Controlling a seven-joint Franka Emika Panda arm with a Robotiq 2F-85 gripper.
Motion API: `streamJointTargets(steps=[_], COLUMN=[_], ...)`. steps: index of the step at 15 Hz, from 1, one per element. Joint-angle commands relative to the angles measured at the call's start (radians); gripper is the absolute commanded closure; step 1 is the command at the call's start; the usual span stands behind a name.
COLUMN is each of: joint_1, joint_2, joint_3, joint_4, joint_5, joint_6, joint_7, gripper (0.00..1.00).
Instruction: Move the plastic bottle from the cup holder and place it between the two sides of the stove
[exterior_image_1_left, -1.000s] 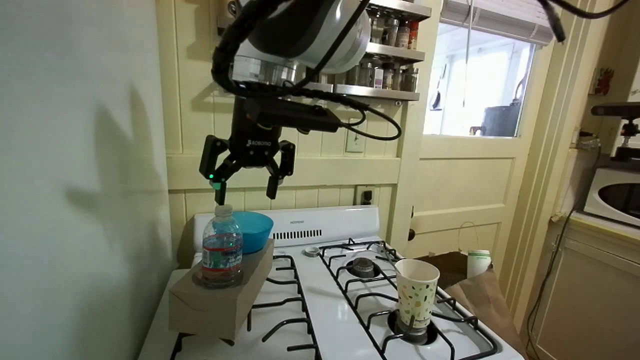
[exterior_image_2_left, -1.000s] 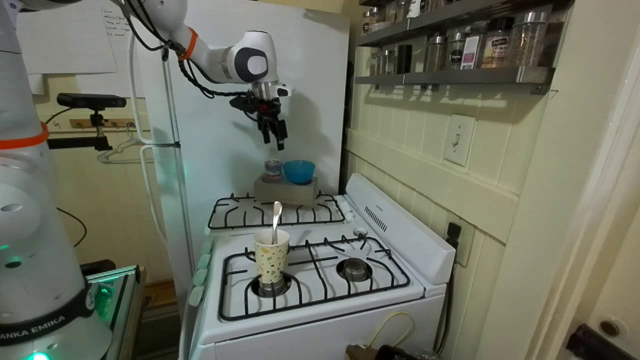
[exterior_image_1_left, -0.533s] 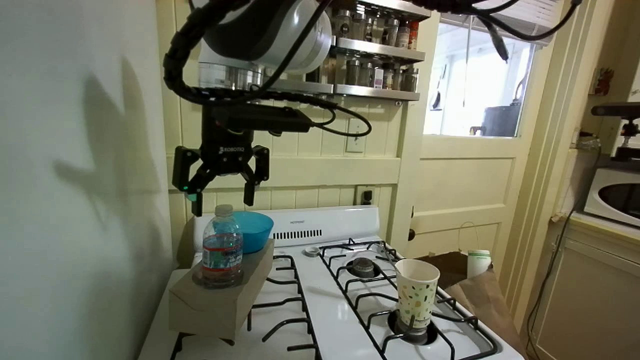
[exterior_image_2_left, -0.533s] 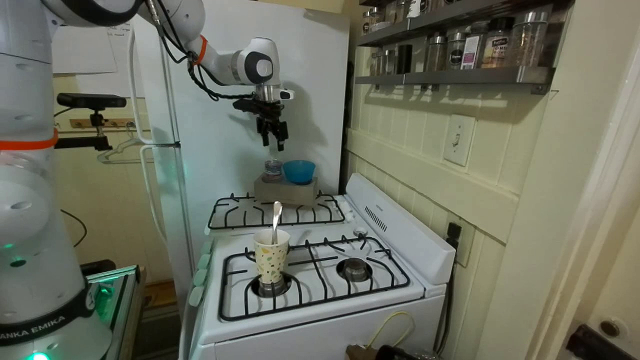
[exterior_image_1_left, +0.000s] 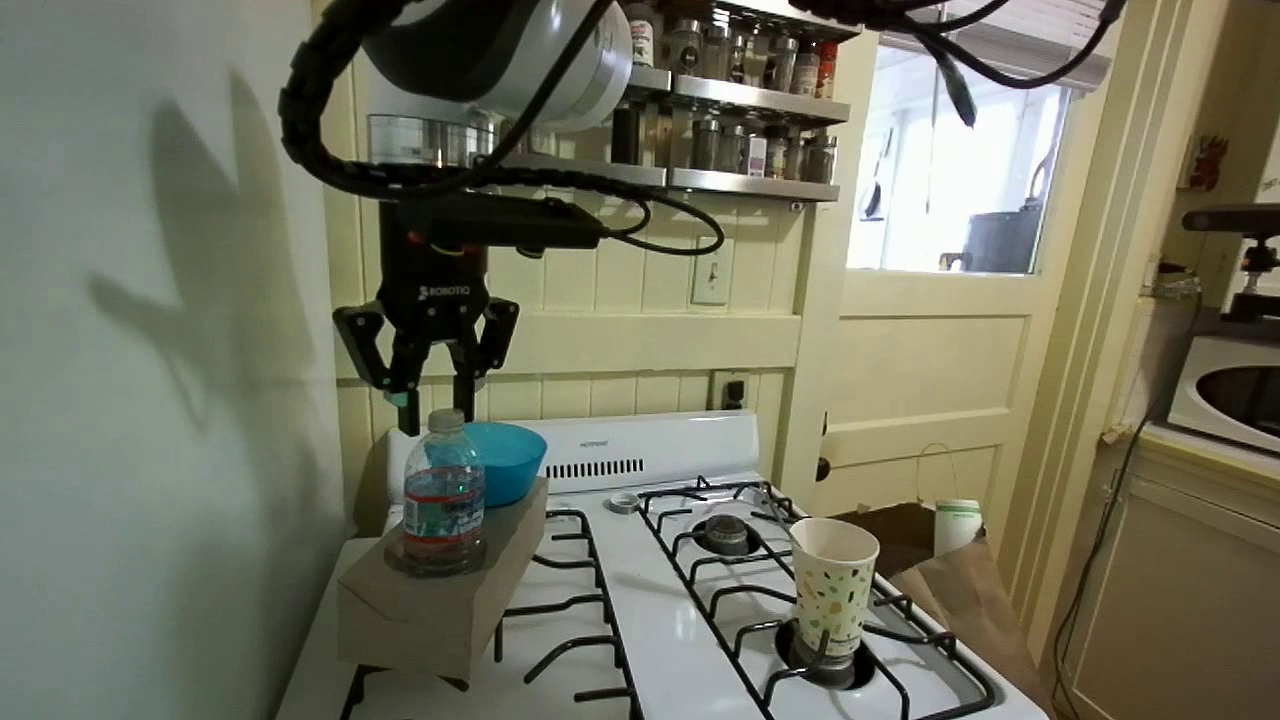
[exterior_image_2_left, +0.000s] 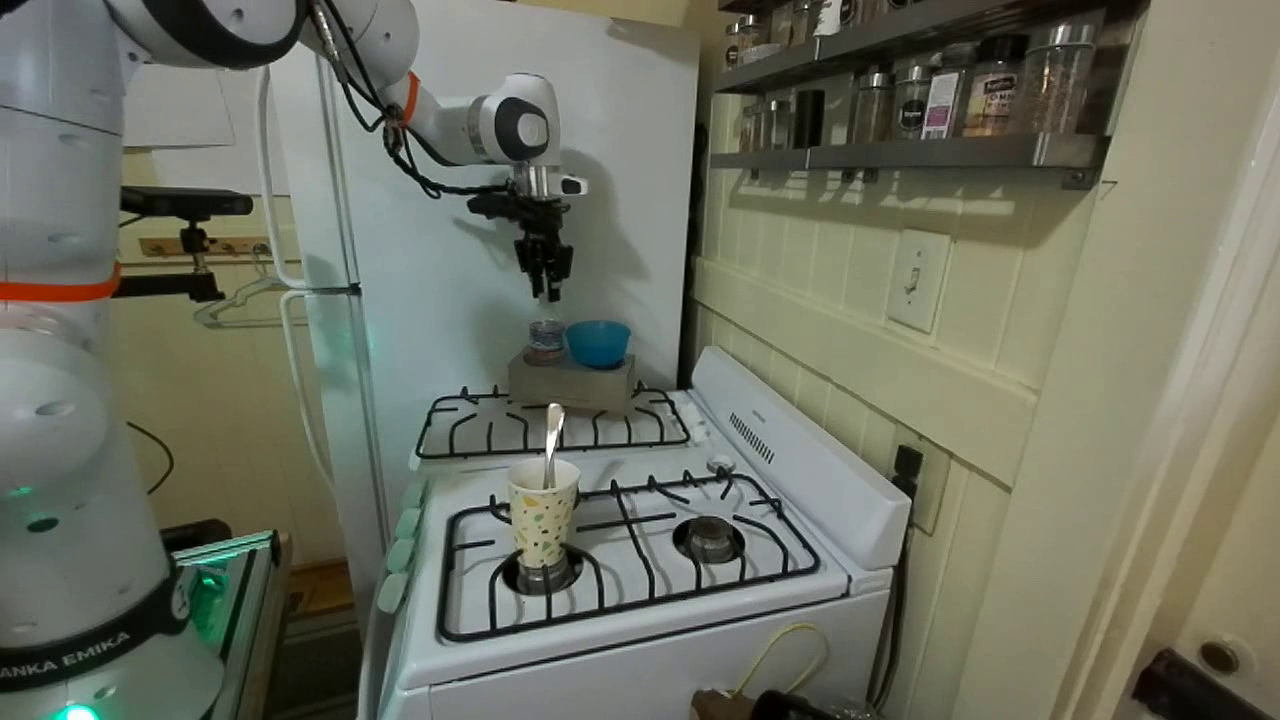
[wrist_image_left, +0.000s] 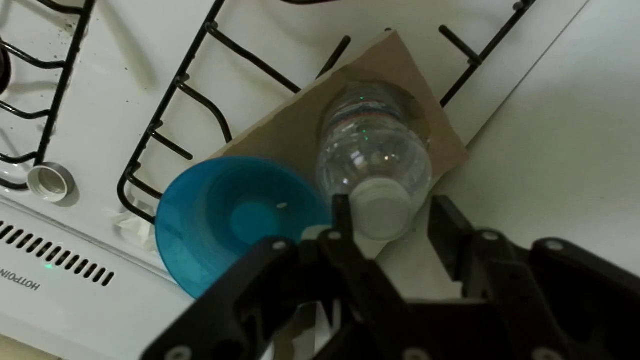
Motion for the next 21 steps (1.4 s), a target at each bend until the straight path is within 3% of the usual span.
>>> streamJointTargets(steps=[1, 3, 9, 21], joint_1=[0.027, 0.033, 0.05, 0.039], joint_2=[0.026, 0.02, 0.013, 0.017], joint_3=[-0.017, -0.019, -0.018, -0.016], joint_4=[0.051, 0.057, 0.101, 0.16], joint_5=[-0.022, -0.032, -0.063, -0.03], joint_6=[-0.069, -0.086, -0.149, -0.118], joint_7=[0.013, 0.017, 0.014, -0.035], gripper=[0.84, 0.93, 0.92, 0.92])
